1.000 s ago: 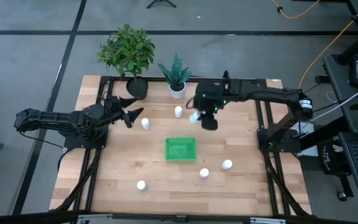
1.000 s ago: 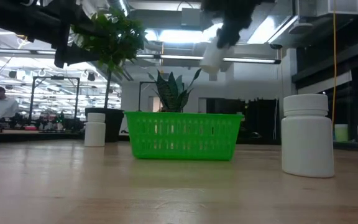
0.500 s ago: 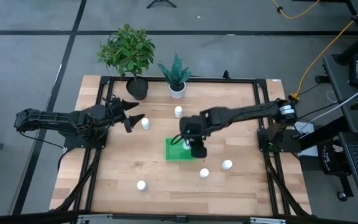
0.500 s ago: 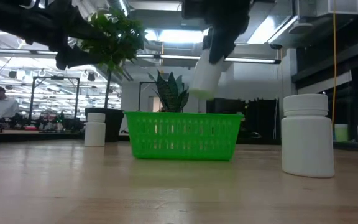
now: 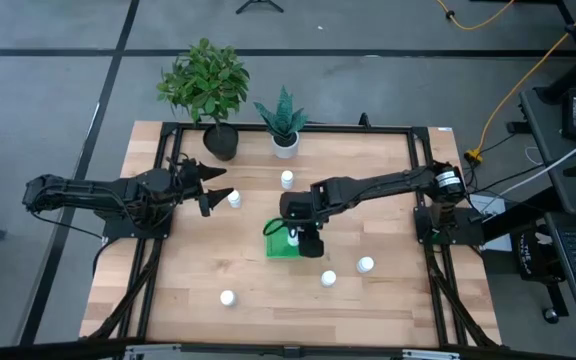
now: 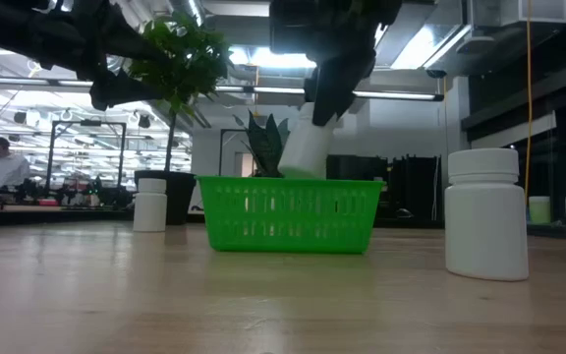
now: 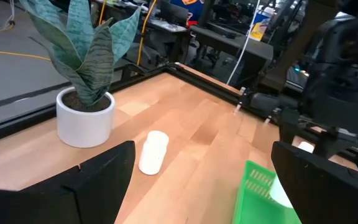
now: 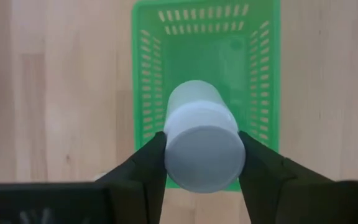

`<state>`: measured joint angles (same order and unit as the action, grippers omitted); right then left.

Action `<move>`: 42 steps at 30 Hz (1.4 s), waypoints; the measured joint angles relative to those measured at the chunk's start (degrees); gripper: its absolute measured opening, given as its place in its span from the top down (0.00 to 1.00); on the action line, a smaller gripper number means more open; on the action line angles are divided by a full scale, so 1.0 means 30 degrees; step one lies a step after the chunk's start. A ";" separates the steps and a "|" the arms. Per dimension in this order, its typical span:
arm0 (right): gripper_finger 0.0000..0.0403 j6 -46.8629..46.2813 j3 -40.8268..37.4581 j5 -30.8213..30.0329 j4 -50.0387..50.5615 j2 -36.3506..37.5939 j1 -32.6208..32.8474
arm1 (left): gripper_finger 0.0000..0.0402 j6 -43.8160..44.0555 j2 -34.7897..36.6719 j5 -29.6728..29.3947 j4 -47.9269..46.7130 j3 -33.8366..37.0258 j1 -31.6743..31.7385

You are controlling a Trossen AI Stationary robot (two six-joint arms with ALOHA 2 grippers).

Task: Pick and place pill bottles into a basket
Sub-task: Put the white pill bottle into the green bin

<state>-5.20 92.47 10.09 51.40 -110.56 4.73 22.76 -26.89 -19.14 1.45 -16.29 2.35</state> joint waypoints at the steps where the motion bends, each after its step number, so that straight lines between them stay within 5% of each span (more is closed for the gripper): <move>1: 0.62 0.0382 0.0000 0.0478 0.0000 0.0000 -0.0167 | 0.08 0.0000 0.0000 0.0000 0.0000 0.0000 0.0000; 16: 0.61 0.2907 0.2144 0.5770 0.0266 0.0000 -0.3532 | 0.08 -0.0820 0.0000 0.0433 -0.0670 0.0000 0.0000; 22: 0.61 0.2691 0.3781 0.6114 0.0226 0.0029 -0.4671 | 0.08 -0.0864 0.0000 0.0430 -0.0675 0.0000 0.0000; 32: 0.61 0.1231 0.3115 0.0481 0.3139 -0.0189 -0.3038 | 0.08 -0.1112 0.0007 -0.0736 -0.1142 0.0000 0.0000; 42: 0.61 -0.0446 0.1659 -0.0992 0.2209 -0.0175 -0.0739 | 0.08 -0.0607 0.0007 -0.2377 -0.2004 0.0007 0.0005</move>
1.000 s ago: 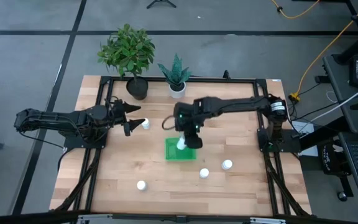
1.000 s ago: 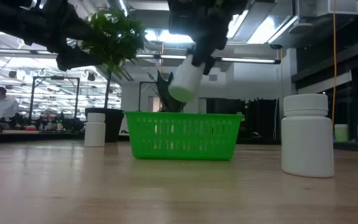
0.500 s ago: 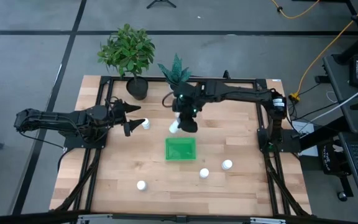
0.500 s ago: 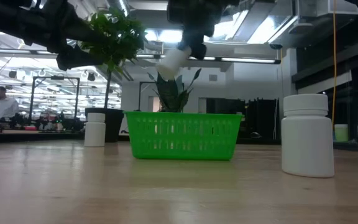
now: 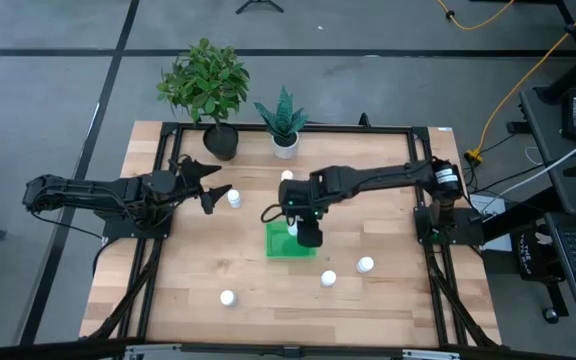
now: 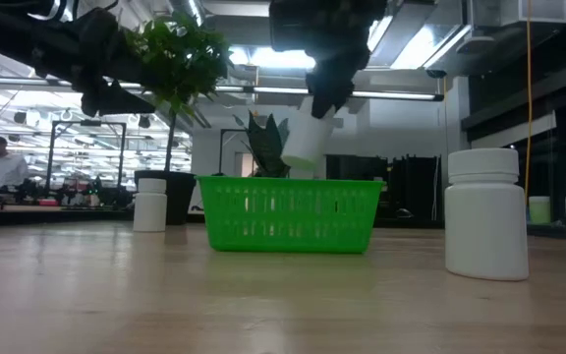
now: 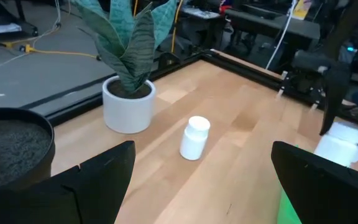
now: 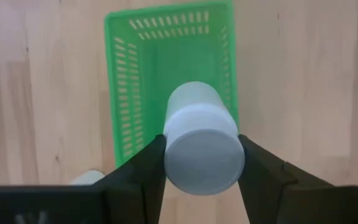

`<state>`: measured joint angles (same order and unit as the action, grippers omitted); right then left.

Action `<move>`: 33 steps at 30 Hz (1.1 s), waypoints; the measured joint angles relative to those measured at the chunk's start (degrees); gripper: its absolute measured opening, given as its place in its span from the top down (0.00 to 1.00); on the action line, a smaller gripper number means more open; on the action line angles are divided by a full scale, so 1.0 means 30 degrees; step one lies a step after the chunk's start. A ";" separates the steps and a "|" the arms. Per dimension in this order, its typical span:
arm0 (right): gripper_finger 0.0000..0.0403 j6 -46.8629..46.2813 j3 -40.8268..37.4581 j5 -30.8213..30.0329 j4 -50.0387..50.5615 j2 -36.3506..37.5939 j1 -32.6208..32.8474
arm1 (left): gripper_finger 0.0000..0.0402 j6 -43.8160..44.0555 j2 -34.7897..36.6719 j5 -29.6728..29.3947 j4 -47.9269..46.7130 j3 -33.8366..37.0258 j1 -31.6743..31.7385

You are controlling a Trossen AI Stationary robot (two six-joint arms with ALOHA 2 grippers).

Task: Pick and place pill bottles into a basket
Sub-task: Put the white pill bottle into the green bin

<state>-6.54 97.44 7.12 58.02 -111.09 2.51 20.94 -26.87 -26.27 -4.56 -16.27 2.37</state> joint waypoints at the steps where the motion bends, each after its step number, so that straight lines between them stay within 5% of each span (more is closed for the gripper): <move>1: 0.61 -0.0242 -0.0180 -0.0012 -0.0177 0.0000 0.0042 | 0.08 -0.0039 0.0000 0.0003 0.0000 0.0000 -0.0005; 22: 0.60 -0.3342 -0.5052 -0.0051 -0.2995 0.0015 -0.0046 | 0.08 -0.1448 0.0000 0.1299 0.0153 -0.0029 0.0002; 33: 0.36 -0.3743 -0.3939 -0.0242 -0.3352 0.0007 -0.0039 | 0.08 -0.1389 -0.0004 0.1299 0.0168 -0.0058 0.0000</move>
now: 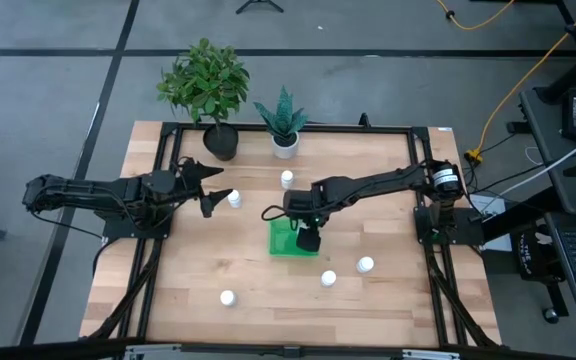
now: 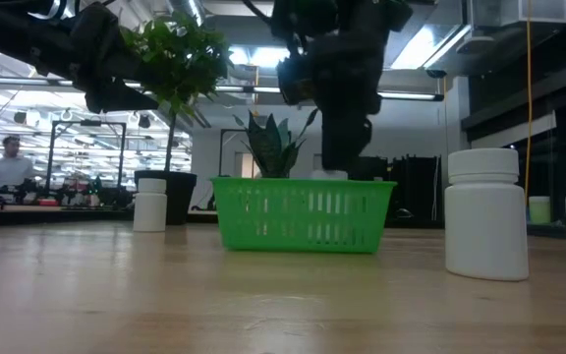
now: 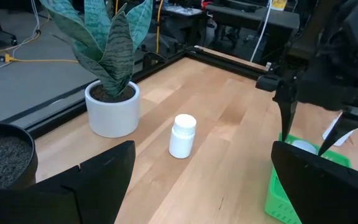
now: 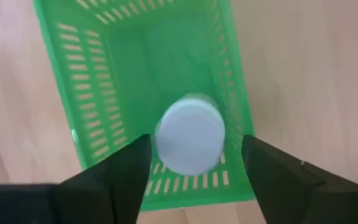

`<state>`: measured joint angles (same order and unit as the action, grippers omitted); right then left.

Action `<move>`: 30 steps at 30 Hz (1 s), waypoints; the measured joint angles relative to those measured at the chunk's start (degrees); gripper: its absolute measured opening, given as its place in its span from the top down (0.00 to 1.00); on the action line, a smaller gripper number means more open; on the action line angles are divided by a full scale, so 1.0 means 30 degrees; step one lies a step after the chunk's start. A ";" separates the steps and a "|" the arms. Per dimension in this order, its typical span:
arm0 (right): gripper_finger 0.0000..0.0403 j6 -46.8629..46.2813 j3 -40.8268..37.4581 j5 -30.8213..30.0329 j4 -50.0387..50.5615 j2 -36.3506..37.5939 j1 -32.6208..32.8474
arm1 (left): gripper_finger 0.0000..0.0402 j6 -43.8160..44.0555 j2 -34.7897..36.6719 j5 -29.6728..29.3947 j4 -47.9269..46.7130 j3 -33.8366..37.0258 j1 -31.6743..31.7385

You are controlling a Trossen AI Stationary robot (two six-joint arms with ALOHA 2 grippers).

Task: Pick and place pill bottles into a basket
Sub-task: Put the white pill bottle into the green bin

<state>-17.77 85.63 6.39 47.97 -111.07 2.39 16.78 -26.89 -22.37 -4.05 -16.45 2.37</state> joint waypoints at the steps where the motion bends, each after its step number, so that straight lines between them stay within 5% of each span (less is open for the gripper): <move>1: 0.35 0.0005 0.0202 -0.0126 0.0006 0.0000 0.0000 | 0.08 0.0000 0.0001 0.0000 0.0000 0.0000 0.0000; 9: 0.32 0.0490 0.1819 -0.0469 0.0626 0.0016 0.0089 | 0.08 -0.0028 -0.0003 0.0678 -0.0166 -0.0264 0.0007; 13: 0.32 0.1193 0.3979 -0.1619 0.0684 0.0044 0.0407 | 0.08 -0.0373 -0.0641 0.1923 -0.3377 -0.1786 0.0009; 21: 0.32 0.3136 0.6979 -0.9573 0.0424 0.1159 0.1185 | 0.05 0.0128 -0.3588 0.2548 -1.1613 -0.5641 0.0009; 25: 0.32 0.3000 0.5429 -1.1796 -0.0246 0.3471 0.1180 | 0.02 0.0019 -0.4955 0.2373 -1.1587 -0.6151 0.0025; 30: 0.32 0.3661 -0.0815 -1.2622 -0.4636 0.8081 0.1013 | 0.01 0.0132 -0.7389 0.2495 -1.1713 -0.6135 0.0026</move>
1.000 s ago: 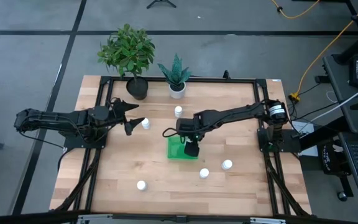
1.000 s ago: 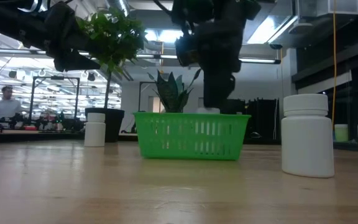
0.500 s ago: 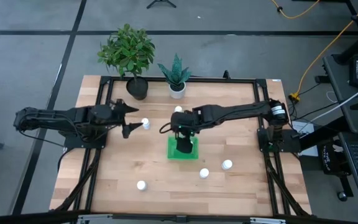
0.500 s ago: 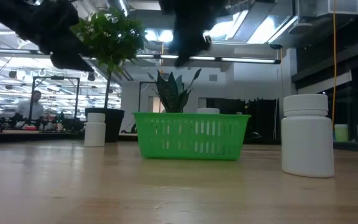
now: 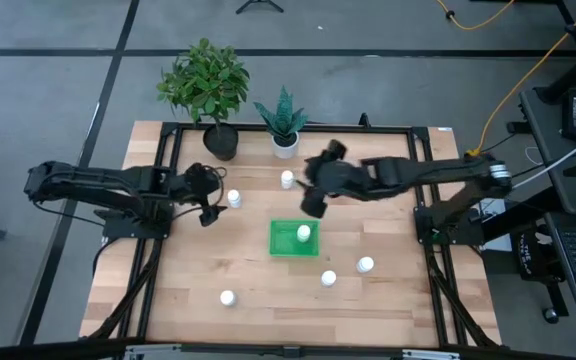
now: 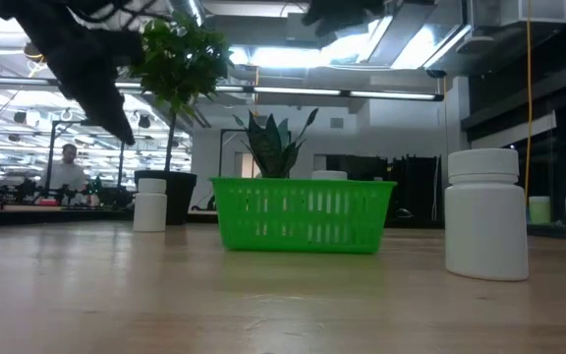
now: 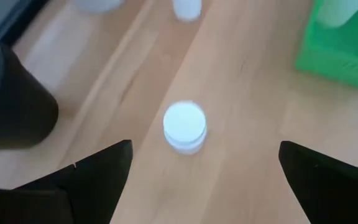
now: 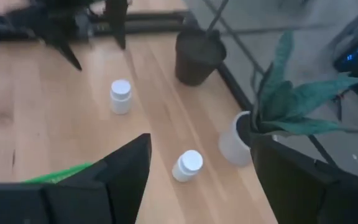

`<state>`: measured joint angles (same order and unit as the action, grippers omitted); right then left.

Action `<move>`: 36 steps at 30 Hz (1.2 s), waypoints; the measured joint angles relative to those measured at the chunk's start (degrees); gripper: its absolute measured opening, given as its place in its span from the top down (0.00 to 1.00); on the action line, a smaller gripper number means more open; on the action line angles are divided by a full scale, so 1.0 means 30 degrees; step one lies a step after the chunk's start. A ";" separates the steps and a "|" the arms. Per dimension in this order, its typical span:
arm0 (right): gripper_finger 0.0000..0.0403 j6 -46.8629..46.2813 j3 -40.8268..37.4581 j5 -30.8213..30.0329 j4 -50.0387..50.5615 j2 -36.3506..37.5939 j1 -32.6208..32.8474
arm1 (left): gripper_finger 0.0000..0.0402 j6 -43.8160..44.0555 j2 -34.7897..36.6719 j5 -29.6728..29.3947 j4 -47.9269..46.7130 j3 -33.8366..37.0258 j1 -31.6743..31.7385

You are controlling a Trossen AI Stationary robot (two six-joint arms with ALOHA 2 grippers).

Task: Pick and place pill bottles into a basket
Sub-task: Put the white pill bottle into the green bin

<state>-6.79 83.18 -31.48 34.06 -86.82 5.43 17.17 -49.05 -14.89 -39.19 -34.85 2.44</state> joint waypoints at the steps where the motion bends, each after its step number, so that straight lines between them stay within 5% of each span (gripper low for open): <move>1: 0.32 0.0108 -0.1629 0.0029 -0.1242 0.1155 -0.0070 | 0.01 0.0038 -0.0459 -0.0043 0.0128 -0.0007 0.0023; 7: 0.32 -0.0280 -0.9946 0.0542 -0.7580 0.7160 -0.0435 | 0.01 0.0220 -0.2560 -0.0106 0.1407 0.0000 0.1247; 12: 0.32 -0.0632 -1.3169 0.1078 -1.0020 1.0495 -0.0416 | 0.01 0.0225 -0.4053 0.1015 0.2929 0.0000 0.3009; 27: 0.32 0.2076 -1.2948 0.1054 -0.9418 1.2261 -0.0416 | 0.03 0.0680 -0.8026 0.2950 0.5176 0.0007 0.3990; 36: 0.32 0.2065 -1.2948 0.1061 -0.9258 1.2261 -0.0416 | 0.37 0.1238 -0.9130 0.3377 0.5359 0.0007 0.3990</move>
<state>-0.59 44.34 -28.29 6.28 -50.04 4.19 20.88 -76.44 -4.75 -23.12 -34.83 14.41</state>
